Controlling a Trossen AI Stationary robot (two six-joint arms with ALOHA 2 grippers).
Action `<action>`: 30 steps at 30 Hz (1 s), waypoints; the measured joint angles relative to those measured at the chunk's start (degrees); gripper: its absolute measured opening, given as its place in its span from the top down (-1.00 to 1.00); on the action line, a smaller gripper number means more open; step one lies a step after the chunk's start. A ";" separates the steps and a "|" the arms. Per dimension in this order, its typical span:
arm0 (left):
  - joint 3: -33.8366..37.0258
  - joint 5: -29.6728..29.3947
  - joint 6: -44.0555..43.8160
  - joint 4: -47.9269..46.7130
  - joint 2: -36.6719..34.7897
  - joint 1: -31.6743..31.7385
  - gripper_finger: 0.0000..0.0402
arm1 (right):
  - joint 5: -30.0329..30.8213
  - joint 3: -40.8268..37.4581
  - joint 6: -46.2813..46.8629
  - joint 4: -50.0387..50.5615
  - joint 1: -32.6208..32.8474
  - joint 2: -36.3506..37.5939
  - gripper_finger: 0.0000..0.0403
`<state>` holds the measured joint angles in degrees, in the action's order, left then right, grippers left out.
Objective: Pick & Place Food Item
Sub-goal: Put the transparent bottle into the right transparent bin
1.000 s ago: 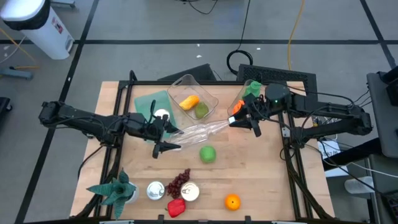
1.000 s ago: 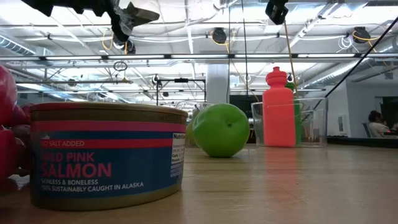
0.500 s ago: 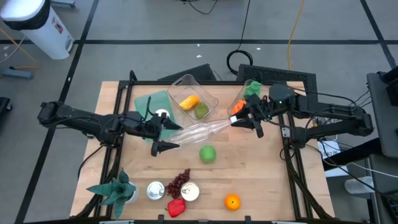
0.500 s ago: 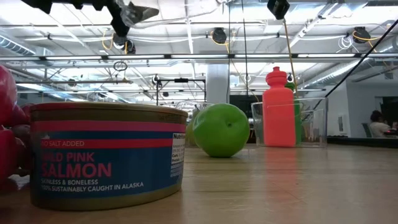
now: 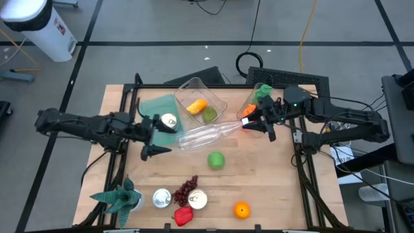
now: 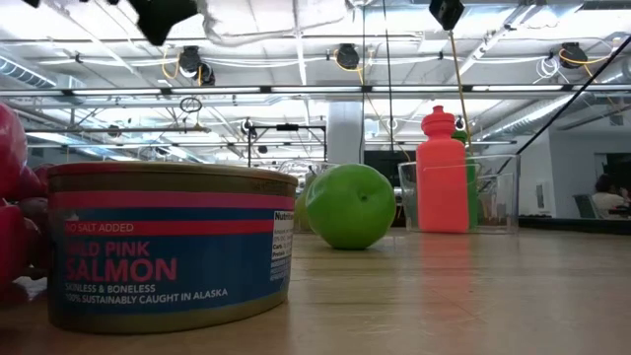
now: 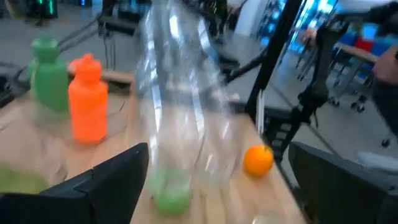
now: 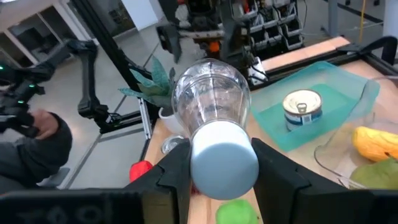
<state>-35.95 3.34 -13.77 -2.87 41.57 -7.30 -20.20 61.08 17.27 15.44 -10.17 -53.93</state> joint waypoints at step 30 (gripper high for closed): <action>15.92 -14.91 -1.45 9.08 -7.85 -2.83 -0.65 | 3.96 43.75 22.52 74.70 8.09 -7.34 0.40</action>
<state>-20.03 -11.57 -15.22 6.21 33.71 -10.13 -16.24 104.83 39.79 90.14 -2.08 -61.28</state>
